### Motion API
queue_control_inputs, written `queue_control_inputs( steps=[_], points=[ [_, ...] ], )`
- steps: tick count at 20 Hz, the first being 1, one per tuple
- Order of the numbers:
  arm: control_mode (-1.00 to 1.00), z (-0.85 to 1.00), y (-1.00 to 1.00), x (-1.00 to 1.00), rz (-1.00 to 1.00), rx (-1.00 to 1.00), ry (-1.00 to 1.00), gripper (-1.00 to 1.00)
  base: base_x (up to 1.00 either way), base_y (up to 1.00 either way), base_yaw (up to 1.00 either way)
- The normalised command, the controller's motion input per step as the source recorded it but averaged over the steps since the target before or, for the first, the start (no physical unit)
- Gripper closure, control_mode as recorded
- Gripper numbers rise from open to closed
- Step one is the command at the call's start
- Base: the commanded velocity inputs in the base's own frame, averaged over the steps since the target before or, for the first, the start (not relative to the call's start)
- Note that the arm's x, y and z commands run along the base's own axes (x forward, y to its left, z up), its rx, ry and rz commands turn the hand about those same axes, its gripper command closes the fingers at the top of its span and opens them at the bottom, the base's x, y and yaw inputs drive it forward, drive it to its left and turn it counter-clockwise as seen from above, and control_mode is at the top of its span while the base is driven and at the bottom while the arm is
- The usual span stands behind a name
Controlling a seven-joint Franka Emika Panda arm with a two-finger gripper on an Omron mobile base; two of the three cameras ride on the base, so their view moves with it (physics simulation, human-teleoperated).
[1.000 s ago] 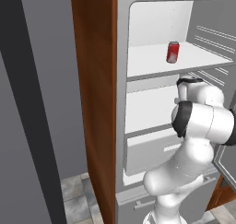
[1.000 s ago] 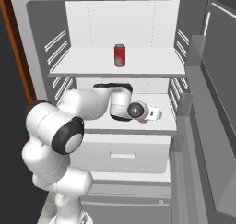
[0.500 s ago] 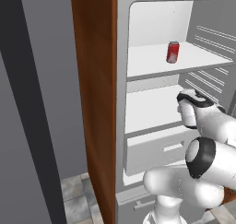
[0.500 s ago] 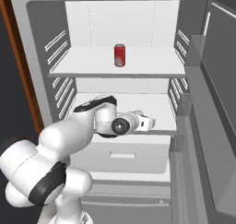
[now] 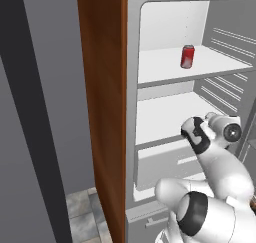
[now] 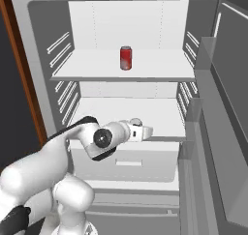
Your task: Open the fridge, grab two sodas, and place both sodas inside the bowl with ice on the dining counter.
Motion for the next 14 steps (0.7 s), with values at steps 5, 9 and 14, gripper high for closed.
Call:
queue_control_inputs(
  steps=[5,9,14],
  points=[
    [-1.00,1.00,0.00,-0.58,-0.01,0.00,0.25,1.00,0.00,0.00,0.00],
    [-1.00,0.98,0.00,-0.67,0.00,0.00,0.23,1.00,0.00,0.00,0.00],
    [-1.00,0.34,0.03,-0.89,0.00,0.00,0.14,1.00,0.00,0.00,0.00]
  ],
)
